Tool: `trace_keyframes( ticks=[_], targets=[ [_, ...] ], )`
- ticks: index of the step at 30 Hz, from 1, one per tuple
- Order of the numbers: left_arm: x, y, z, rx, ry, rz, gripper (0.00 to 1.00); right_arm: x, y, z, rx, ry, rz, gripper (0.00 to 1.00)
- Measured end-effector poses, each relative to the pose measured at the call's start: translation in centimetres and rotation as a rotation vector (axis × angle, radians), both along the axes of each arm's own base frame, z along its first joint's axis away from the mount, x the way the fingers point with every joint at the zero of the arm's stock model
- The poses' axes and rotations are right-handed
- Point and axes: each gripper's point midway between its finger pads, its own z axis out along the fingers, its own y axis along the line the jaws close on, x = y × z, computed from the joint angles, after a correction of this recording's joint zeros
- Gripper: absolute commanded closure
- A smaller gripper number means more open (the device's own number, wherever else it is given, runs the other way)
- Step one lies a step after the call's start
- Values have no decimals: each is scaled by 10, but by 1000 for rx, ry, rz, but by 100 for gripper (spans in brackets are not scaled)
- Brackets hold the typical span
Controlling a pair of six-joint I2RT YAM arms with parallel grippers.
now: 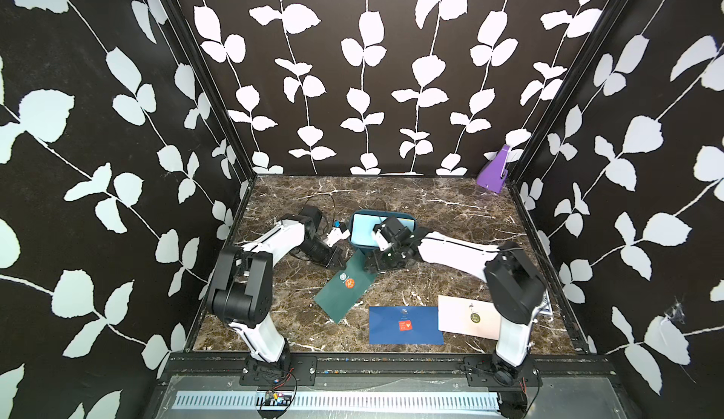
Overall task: Put the sealed envelopes into the storage box
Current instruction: Pick up the envelope from the center of the board, then place the envelope in the storage box, then move the storage box to the center of the board.
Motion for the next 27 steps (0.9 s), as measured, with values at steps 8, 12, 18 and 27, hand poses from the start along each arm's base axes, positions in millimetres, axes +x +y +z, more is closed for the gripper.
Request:
trace_keyframes(
  ticks=[8, 12, 18, 27],
  targets=[
    [-13, -6, 28, -4, -10, -11, 100, 22, -71, 33, -29, -75, -223, 28],
    [-18, -15, 51, -18, -55, -27, 100, 40, -109, 36, -47, -90, -364, 42],
    [-7, -21, 87, -27, -133, -20, 100, 65, -133, 31, -52, -101, -461, 54],
    [36, -28, 140, -32, -294, -4, 100, 86, -128, -1, -74, -62, -462, 68]
  ],
)
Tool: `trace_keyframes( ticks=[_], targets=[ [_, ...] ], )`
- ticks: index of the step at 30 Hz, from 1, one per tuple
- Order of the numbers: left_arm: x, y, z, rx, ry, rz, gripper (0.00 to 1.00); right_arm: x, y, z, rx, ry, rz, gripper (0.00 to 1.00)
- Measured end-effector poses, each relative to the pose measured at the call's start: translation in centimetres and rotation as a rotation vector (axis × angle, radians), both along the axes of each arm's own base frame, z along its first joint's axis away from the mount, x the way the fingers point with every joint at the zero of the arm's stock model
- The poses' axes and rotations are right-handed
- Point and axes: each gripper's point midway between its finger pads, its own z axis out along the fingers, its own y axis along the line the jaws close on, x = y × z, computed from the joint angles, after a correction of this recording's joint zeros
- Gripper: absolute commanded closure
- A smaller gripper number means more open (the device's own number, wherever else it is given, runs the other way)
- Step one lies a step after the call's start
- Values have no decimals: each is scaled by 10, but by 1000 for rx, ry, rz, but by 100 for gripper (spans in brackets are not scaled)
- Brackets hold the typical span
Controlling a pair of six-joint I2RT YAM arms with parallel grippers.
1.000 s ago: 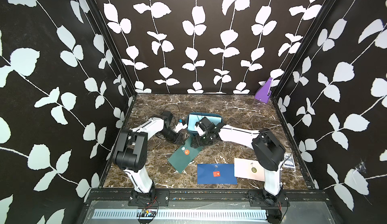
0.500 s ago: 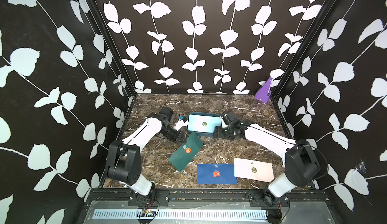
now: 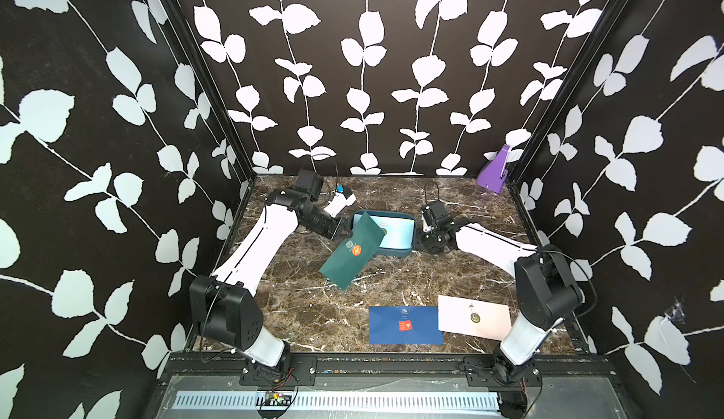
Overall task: Put the sealed envelopes into the storage box
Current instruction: Move the storage box to the center of the board.
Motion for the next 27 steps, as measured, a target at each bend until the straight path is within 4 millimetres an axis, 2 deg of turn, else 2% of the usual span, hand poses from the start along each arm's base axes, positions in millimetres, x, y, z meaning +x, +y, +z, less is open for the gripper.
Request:
trace_keyframes(
  ticks=[4, 12, 15, 20, 27],
  targets=[
    [19, -3, 3, 14, -17, 9, 100, 4, 1, -3, 3, 5, 2, 72],
    [43, -16, 16, 30, -71, -28, 100, 10, 2, 0, 18, 2, 7, 89],
    [46, -30, 13, 69, -93, -95, 100, 12, 3, 2, 17, -5, 30, 93],
    [42, -48, 0, 136, -106, -192, 100, 6, 5, 1, 17, 12, 90, 95],
    [45, -60, 5, 185, -175, -301, 100, -4, 13, 1, 57, 43, 154, 95]
  ],
)
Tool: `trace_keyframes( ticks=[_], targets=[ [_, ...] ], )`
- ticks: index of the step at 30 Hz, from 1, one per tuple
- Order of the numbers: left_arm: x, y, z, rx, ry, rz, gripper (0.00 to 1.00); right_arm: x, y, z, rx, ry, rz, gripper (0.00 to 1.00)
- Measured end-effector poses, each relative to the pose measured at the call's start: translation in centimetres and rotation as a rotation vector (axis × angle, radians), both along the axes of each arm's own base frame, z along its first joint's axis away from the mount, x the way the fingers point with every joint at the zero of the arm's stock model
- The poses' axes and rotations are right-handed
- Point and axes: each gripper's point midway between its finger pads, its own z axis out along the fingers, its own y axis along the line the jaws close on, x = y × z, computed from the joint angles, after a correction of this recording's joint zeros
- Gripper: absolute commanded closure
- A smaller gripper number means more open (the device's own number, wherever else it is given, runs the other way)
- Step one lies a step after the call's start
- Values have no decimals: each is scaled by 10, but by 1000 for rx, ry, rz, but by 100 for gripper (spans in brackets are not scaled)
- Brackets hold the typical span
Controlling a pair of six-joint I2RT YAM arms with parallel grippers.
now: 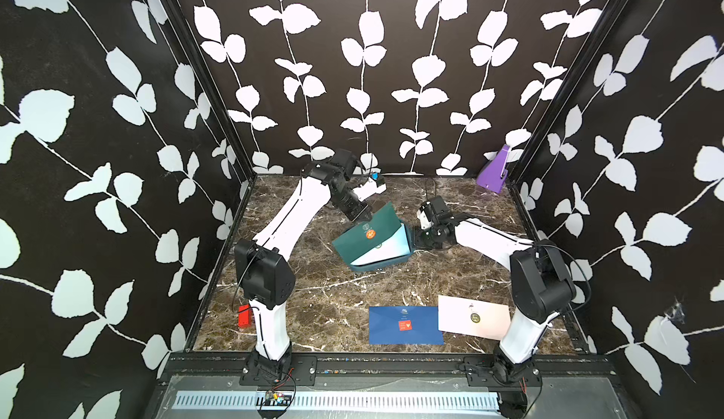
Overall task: Put the sealed envelopes into the storage box
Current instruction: Move the storage box to the center of the board.
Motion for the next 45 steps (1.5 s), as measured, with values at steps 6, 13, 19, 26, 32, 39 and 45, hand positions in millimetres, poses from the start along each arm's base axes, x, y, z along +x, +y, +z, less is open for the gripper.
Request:
trace_keyframes(
  ticks=[6, 13, 19, 26, 32, 39, 45],
  targets=[
    [5, -9, -15, 73, -16, -89, 100, -8, 3, -1, 14, 26, 36, 95],
    [2, -10, -46, 153, 35, -153, 100, -11, 5, -1, 26, 39, 47, 95],
    [11, -9, -69, 221, 28, -165, 100, -14, 7, 0, 31, 47, 54, 95],
    [23, -14, -76, 225, 1, -157, 100, -20, 15, 0, 38, 58, 73, 95],
    [33, -23, -63, 204, -48, -165, 100, -23, 18, 0, 42, 67, 73, 95],
    [25, -26, -89, 251, 5, -195, 100, -23, 18, 0, 49, 77, 48, 94],
    [23, -23, -107, 284, 40, -194, 100, -18, 21, 2, 68, 76, 1, 94]
  ],
)
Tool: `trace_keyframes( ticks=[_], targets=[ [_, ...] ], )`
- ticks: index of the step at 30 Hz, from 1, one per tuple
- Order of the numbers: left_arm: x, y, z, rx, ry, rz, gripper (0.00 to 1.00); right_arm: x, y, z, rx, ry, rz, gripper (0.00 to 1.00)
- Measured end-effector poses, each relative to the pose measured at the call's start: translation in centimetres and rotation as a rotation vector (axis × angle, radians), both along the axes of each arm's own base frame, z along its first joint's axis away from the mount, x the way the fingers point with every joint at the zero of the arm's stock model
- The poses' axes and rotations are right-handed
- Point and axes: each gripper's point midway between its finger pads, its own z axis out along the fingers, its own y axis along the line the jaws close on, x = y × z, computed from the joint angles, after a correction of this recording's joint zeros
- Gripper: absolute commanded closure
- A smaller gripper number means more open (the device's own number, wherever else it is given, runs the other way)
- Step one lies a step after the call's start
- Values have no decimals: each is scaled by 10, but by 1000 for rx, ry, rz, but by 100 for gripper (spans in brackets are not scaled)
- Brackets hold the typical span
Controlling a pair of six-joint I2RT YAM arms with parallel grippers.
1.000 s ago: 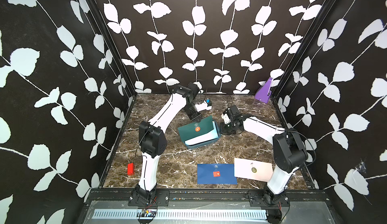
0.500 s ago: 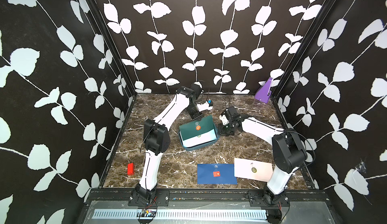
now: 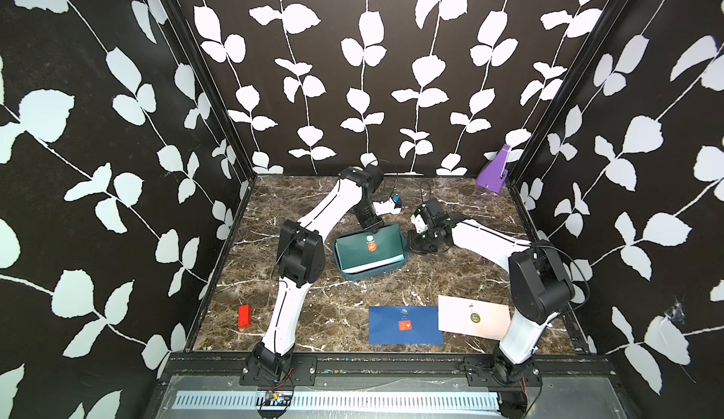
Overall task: Put the sealed envelopes into the storage box
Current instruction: Move the storage box to the center of the board, then move the envelope to the center of the board.
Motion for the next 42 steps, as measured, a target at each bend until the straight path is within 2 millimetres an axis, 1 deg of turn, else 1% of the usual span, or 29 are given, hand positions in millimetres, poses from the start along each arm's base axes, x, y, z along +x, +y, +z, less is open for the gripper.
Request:
trace_keyframes(
  ticks=[2, 3, 4, 7, 11, 13, 14, 16, 19, 20, 21, 23, 24, 25, 26, 28, 29, 30, 32, 34, 39, 42],
  targets=[
    [1, 0, -3, 2, 6, 7, 100, 3, 0, 0, 5, -4, -26, 94],
    [1, 0, -4, 4, 8, 12, 97, 5, 0, 1, 10, -5, -43, 93],
    [1, 0, -6, 6, 7, 17, 89, 8, 1, 2, 16, -9, -59, 93],
    [8, 1, -9, 19, -14, 50, 75, 14, 3, 5, 35, -19, -97, 93],
    [22, 1, -14, 28, -67, 106, 58, 20, 4, 8, 49, -34, -131, 93],
    [33, -1, -9, 19, -115, 150, 53, 23, 3, 8, 47, -41, -147, 93],
    [39, -1, -4, 12, -143, 178, 51, 24, 2, 8, 45, -42, -156, 93],
    [50, 0, 14, -6, -207, 241, 51, 26, 1, 8, 39, -48, -172, 91],
    [60, 10, 54, -36, -311, 376, 51, 29, -1, 8, 34, -55, -201, 89],
    [60, 15, 66, -45, -332, 422, 51, 30, -2, 9, 34, -58, -210, 87],
    [57, 22, 79, -55, -350, 482, 51, 32, -2, 9, 35, -60, -218, 84],
    [44, 34, 95, -86, -350, 596, 51, 34, -3, 10, 36, -69, -231, 72],
    [33, 42, 98, -104, -333, 660, 51, 36, -3, 10, 34, -74, -235, 63],
    [19, 49, 96, -113, -309, 715, 50, 36, -3, 10, 34, -76, -239, 52],
    [5, 55, 92, -119, -287, 759, 50, 37, -4, 10, 33, -80, -243, 43],
    [-32, 63, 73, -110, -224, 840, 49, 39, -6, 11, 24, -94, -240, 29],
    [-53, 63, 63, -97, -191, 866, 49, 40, -8, 12, 19, -102, -242, 12],
    [-73, 60, 52, -85, -158, 879, 48, 40, -10, 14, 15, -108, -240, 1],
    [-106, 53, 34, -62, -108, 902, 47, 38, -17, 19, 1, -130, -235, 1],
    [-137, 46, 17, -33, -62, 917, 47, 34, -30, 28, -20, -159, -239, 1],
    [-181, 42, -12, 21, 9, 1012, 46, 25, -67, 55, -81, -237, -274, 1],
    [-202, 41, -27, 42, 40, 1065, 45, 18, -86, 60, -117, -255, -295, 1]
  ],
)
